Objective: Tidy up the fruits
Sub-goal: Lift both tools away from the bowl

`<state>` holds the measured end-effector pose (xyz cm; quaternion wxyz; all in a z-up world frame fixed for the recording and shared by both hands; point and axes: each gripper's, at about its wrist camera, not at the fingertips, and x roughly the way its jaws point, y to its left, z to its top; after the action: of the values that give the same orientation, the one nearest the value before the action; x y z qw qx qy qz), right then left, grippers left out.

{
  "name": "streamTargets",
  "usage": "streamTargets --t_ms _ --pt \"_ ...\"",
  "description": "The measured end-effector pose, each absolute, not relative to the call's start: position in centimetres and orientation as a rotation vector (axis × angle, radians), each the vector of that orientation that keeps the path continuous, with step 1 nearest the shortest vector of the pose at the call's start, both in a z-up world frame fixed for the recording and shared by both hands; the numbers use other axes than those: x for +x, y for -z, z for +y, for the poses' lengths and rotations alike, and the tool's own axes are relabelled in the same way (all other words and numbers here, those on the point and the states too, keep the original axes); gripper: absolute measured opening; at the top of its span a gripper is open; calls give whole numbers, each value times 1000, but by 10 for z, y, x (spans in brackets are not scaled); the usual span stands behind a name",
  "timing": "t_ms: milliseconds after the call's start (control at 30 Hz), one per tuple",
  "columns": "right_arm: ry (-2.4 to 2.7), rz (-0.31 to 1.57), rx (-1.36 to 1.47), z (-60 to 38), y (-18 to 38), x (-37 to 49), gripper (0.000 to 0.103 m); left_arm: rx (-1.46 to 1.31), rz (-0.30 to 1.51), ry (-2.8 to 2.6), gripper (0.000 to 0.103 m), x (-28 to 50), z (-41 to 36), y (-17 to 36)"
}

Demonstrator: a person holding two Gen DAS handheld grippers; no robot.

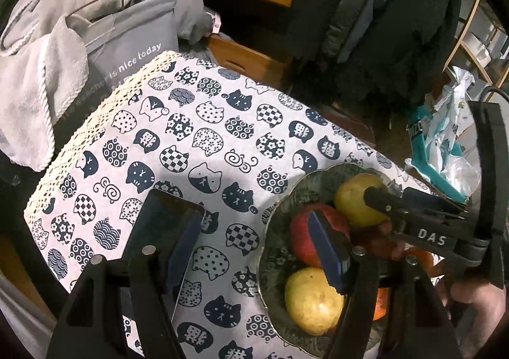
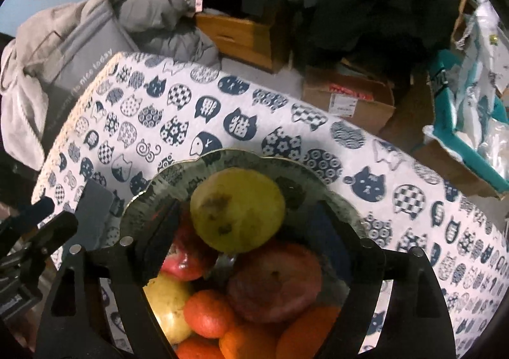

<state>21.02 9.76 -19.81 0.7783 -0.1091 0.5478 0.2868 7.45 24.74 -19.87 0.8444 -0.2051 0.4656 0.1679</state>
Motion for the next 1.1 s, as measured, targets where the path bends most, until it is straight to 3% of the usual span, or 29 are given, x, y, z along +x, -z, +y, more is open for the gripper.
streamTargets --t_ms 433,1100 --pt "-535 979 -227 42 107 177 84 -381 891 -297 77 53 217 146" --pt "-461 745 -220 -58 1 96 87 -231 687 -205 94 5 149 44"
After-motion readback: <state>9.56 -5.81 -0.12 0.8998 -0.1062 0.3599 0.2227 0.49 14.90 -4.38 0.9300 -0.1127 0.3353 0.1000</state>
